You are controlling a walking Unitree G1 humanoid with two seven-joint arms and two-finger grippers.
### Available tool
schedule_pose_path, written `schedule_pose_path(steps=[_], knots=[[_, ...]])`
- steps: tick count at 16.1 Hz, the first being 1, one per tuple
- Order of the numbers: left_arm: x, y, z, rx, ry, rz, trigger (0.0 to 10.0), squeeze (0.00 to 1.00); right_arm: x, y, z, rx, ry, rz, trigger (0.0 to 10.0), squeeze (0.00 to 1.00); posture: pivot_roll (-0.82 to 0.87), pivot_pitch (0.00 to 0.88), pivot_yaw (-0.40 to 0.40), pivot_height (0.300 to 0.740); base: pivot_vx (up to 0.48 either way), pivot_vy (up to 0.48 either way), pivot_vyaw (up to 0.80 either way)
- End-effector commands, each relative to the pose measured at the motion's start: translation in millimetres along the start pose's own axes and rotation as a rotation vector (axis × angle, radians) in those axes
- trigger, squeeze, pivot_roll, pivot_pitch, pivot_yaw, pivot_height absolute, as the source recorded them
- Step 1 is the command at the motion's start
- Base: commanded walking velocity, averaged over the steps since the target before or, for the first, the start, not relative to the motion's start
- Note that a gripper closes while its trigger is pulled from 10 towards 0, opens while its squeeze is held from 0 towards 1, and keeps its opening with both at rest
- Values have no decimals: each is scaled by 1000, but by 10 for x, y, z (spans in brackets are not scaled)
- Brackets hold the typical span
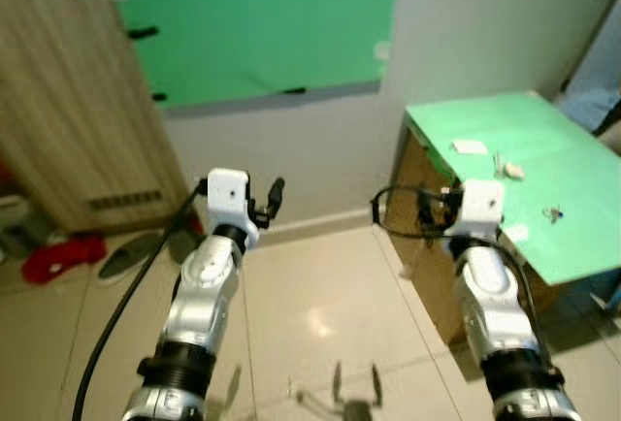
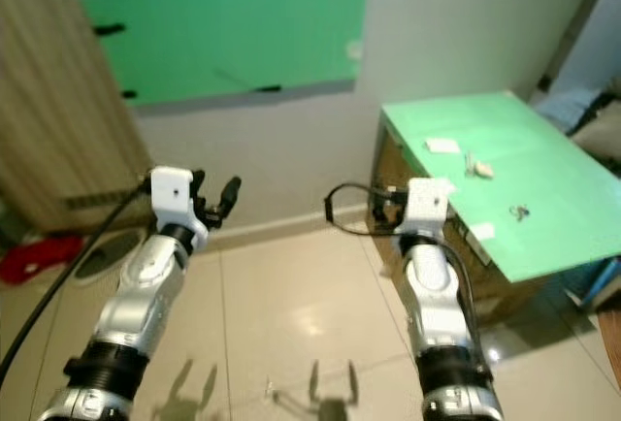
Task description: Hang keys on a hook
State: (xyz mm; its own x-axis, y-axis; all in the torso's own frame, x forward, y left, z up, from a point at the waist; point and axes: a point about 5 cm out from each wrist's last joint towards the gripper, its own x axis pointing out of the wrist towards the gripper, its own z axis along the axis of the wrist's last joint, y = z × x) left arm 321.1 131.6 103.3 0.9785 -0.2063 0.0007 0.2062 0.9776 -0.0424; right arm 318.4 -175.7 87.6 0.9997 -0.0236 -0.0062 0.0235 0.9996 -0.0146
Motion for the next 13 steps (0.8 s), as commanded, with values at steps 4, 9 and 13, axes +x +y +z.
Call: schedule_pose_path(steps=[4,9,13], knots=[[20,39,61,6,-27,14,10000,0,-23,82,-10,23,-16,14,10000,0,-12,0,20,740,0,0,-692],[22,30,77,-3,-41,-10,10000,0,-51,60,-37,26,-10,-8,10000,0,-24,0,30,740,0,0,-693],[39,-37,117,-18,-65,-62,10000,0,-57,105,-28,0,-20,23,10000,0,-38,0,37,740,480,0,-241]])
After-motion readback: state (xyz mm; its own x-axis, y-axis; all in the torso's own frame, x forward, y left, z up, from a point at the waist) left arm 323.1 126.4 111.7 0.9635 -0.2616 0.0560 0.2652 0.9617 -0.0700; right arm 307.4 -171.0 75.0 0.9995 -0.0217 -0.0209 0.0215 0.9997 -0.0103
